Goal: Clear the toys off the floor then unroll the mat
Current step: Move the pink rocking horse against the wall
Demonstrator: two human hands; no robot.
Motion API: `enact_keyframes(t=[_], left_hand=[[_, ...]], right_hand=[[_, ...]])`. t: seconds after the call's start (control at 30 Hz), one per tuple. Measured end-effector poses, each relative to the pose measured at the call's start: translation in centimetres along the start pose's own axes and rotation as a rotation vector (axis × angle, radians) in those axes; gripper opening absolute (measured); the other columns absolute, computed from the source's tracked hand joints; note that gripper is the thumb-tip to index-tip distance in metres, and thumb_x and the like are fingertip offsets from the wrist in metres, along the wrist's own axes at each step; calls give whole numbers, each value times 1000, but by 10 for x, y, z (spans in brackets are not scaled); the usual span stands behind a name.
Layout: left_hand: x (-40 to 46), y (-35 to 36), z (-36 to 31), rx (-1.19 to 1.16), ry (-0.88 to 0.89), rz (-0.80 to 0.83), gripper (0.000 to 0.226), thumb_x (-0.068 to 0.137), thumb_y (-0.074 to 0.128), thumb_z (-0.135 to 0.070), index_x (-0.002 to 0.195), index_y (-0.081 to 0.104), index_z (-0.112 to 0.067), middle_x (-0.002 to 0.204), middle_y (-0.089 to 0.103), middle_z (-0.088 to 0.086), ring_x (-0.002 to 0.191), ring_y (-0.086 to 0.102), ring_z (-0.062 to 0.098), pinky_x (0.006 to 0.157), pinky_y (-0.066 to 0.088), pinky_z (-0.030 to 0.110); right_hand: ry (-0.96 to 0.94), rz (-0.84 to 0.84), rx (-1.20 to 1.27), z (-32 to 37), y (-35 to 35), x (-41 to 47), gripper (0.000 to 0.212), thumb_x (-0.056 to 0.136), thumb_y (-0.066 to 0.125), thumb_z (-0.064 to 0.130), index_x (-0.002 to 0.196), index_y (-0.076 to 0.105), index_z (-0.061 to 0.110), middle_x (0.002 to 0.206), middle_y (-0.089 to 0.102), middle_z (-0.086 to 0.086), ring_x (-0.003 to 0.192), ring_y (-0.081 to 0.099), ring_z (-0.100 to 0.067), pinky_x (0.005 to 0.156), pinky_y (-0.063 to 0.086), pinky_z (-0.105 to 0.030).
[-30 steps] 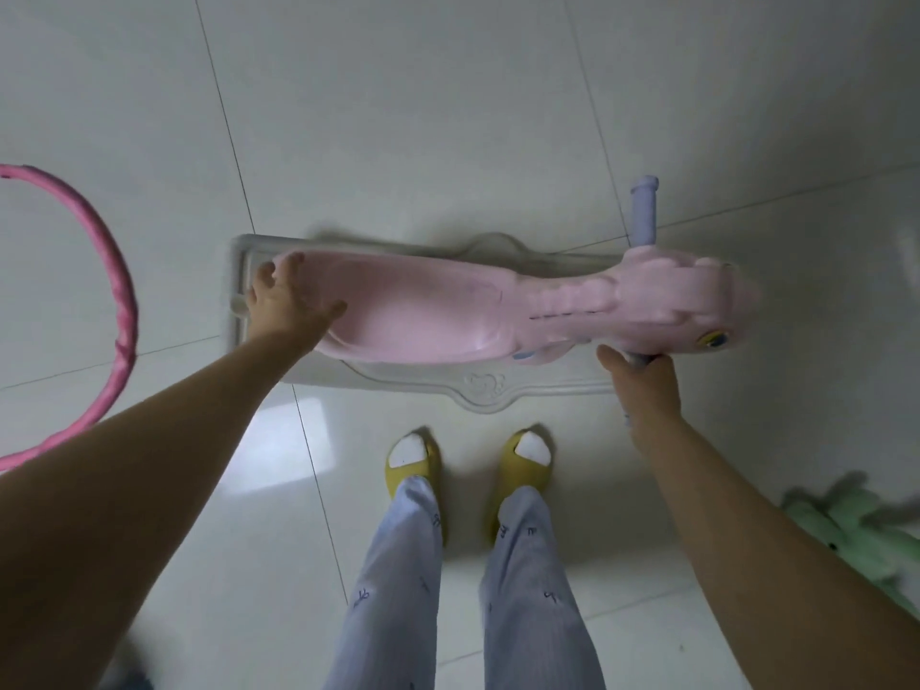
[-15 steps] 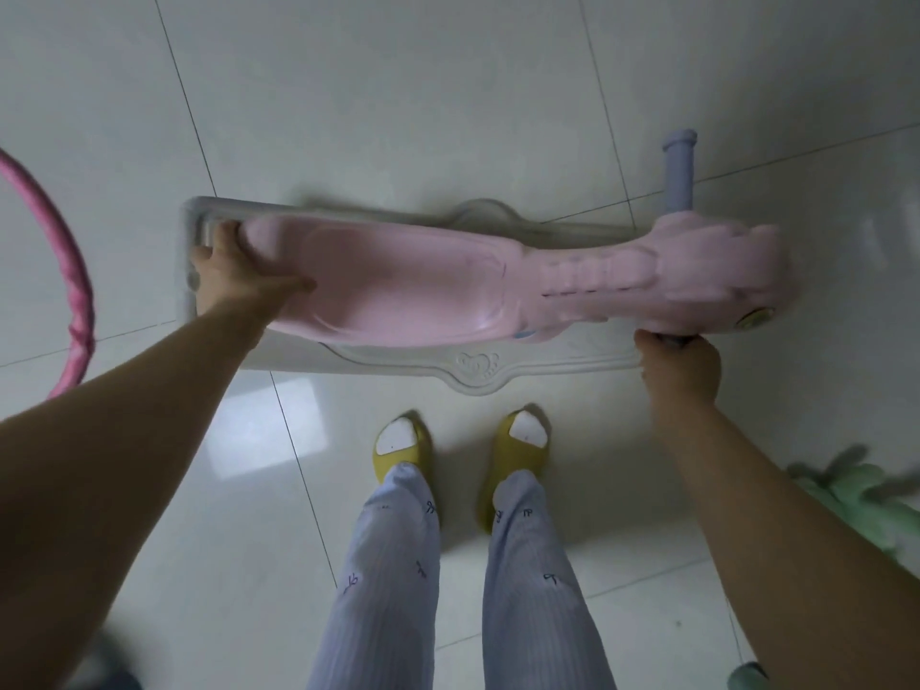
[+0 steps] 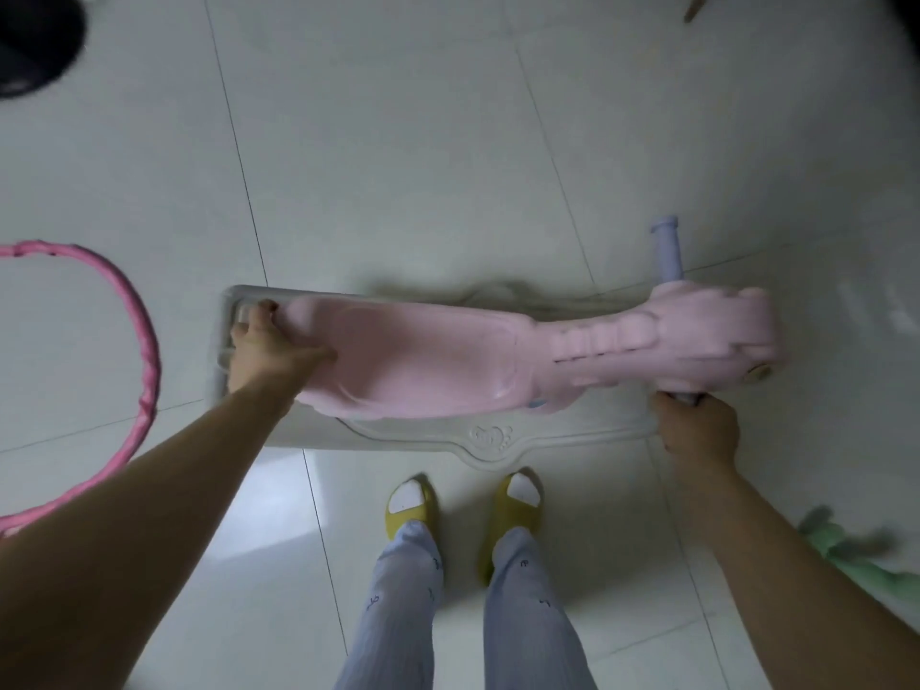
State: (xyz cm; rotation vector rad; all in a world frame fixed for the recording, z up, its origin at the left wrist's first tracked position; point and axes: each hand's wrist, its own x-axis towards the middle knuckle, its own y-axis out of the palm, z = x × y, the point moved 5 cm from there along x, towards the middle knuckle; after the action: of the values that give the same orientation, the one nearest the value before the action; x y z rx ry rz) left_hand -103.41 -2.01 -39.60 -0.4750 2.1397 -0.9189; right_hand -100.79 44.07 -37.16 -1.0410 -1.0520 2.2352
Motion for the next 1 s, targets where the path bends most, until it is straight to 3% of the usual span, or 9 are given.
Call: enact_keyframes(t=[0.13, 0.27, 0.43, 0.57, 0.77, 0.87, 1.0], left_hand=[[-16, -48, -34, -69, 10, -15, 81, 54, 81, -26, 125, 41, -23, 126, 44, 11, 109, 51, 37, 93, 47, 49], [-28, -89, -77, -130, 67, -41, 78, 54, 81, -26, 122, 43, -21, 125, 45, 11, 107, 52, 36, 91, 47, 45], [-22, -124, -142, -154, 137, -65, 85, 51, 80, -31, 126, 42, -24, 128, 47, 8, 109, 52, 35, 86, 49, 44], [-6, -128, -201, -168, 182, -85, 83, 51, 80, -31, 125, 43, -24, 126, 49, 8, 107, 54, 35, 80, 49, 40], [17, -114, -285, -208, 155, -128, 79, 49, 80, -28, 120, 45, -23, 123, 49, 7, 105, 55, 33, 90, 49, 43], [29, -106, -316, -224, 128, -140, 80, 50, 81, -25, 122, 45, -21, 124, 49, 8, 106, 55, 33, 92, 48, 45], [44, -103, -355, -227, 99, -169, 79, 54, 80, -24, 124, 44, -19, 128, 46, 10, 109, 53, 35, 94, 47, 48]], right_hand=[[-64, -41, 11, 55, -44, -14, 19, 80, 56, 25, 75, 61, 7, 84, 62, -25, 77, 56, -38, 64, 34, -32], [-106, -89, 65, 101, -82, -19, 28, 80, 55, 17, 56, 45, 10, 72, 50, -15, 68, 39, -27, 64, 31, -33], [-140, -130, 119, 151, -115, -3, 19, 78, 58, 21, 63, 54, 9, 69, 50, -15, 67, 47, -28, 62, 37, -32], [-166, -124, 162, 192, -128, 37, 16, 77, 58, 23, 72, 59, 8, 74, 53, -14, 70, 49, -27, 66, 39, -33], [-214, -83, 141, 262, -145, 115, 22, 83, 55, 29, 72, 57, 10, 84, 59, -22, 75, 52, -36, 67, 35, -32], [-241, -66, 109, 296, -155, 148, 23, 84, 56, 32, 78, 62, 10, 96, 65, -23, 74, 51, -33, 68, 35, -31], [-264, -49, 102, 339, -162, 186, 21, 80, 60, 32, 75, 61, 11, 94, 66, -24, 69, 47, -30, 66, 36, -30]])
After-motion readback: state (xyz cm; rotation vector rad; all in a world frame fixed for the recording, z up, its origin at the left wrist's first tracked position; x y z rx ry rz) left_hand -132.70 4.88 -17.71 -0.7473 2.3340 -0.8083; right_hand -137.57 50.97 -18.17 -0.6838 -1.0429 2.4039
